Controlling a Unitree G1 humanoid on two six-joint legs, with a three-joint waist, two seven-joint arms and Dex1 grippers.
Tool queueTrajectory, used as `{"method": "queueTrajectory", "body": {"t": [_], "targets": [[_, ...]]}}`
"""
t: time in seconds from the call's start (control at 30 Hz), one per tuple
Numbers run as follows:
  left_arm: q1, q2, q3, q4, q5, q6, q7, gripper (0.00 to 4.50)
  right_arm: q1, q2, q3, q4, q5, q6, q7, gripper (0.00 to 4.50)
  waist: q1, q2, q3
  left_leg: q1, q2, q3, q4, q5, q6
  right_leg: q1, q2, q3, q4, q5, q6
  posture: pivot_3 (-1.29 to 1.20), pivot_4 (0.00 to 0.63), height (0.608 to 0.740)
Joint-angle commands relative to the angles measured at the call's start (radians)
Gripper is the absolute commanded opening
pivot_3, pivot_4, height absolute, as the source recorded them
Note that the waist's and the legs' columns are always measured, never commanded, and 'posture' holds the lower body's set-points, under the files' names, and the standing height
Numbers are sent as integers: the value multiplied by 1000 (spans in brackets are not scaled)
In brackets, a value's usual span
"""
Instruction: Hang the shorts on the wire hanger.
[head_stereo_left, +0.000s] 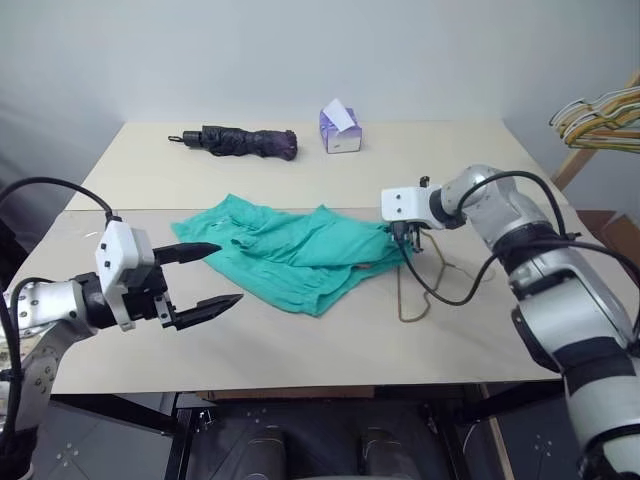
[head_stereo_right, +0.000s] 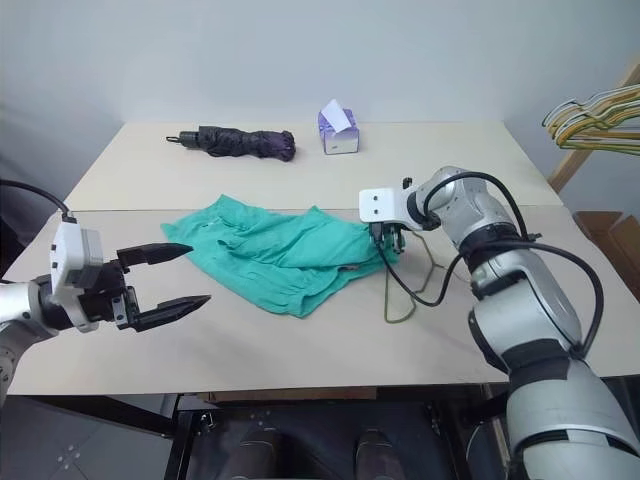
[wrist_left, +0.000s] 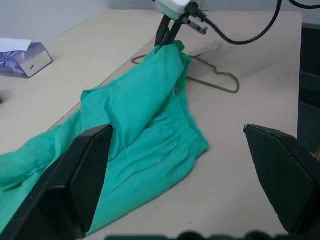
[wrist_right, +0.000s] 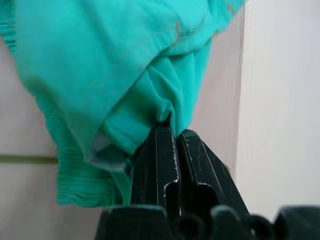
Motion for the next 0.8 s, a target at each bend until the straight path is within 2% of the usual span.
{"method": "queueTrajectory", "body": {"t": [0.03,0.1,0.2,0.3,0.37,0.43,0.47,0.57,0.67,0.8], "targets": [[6,5,36,-32,1,-17,5,4500,-88,13,6,105,-104,-18,-228,1052,1,0,0,0,0,0,-1,0,-1,-1,0,0,0,0,0,174,51,740],[8,6,37,-33,0,-16,6,4500,-102,15,-4,128,-129,-14,-299,1760,2,0,0,0,0,0,-4,2,-3,-2,0,0,0,1,-1,174,51,740],[11,6,40,-32,0,-14,3,4500,-108,5,-43,125,-121,-23,-318,2769,2,0,0,0,0,-1,-5,2,-4,-2,0,0,0,1,-1,163,52,740],[8,5,32,-28,0,-14,1,4500,-92,-15,-109,84,-74,-23,-274,3794,1,0,0,0,0,0,-5,2,-4,-2,0,0,0,1,-1,150,58,740],[0,3,23,-23,1,-14,2,4500,-48,-27,-177,-7,1,-9,-177,4493,0,0,0,0,0,0,-5,2,-4,-2,0,0,0,1,-1,140,61,740],[-7,2,13,-16,3,-15,1,4500,49,-44,-238,-201,108,55,-21,4493,0,0,0,0,0,-1,-5,2,-4,-1,0,0,0,1,-1,130,64,740],[-11,2,8,-12,3,-15,-1,4500,137,-57,-257,-373,176,126,63,4493,0,0,0,1,0,-1,-5,2,-4,-1,0,0,0,1,-1,125,64,740],[-22,3,-2,-2,4,-15,-9,4500,327,-82,-284,-754,284,312,186,4493,2,0,0,1,1,-3,-4,2,-3,1,1,-1,0,0,-1,121,66,740],[-35,8,-13,9,4,-13,-21,4500,489,-64,-277,-1086,346,542,204,4493,1,1,0,0,1,-3,-3,2,-3,0,1,-1,2,0,-1,118,66,740],[-42,13,-16,14,4,-13,-31,4500,603,-5,-185,-1284,278,754,128,4493,-2,1,0,2,2,-2,-1,2,-3,0,3,-1,5,0,-1,123,67,740]]}}
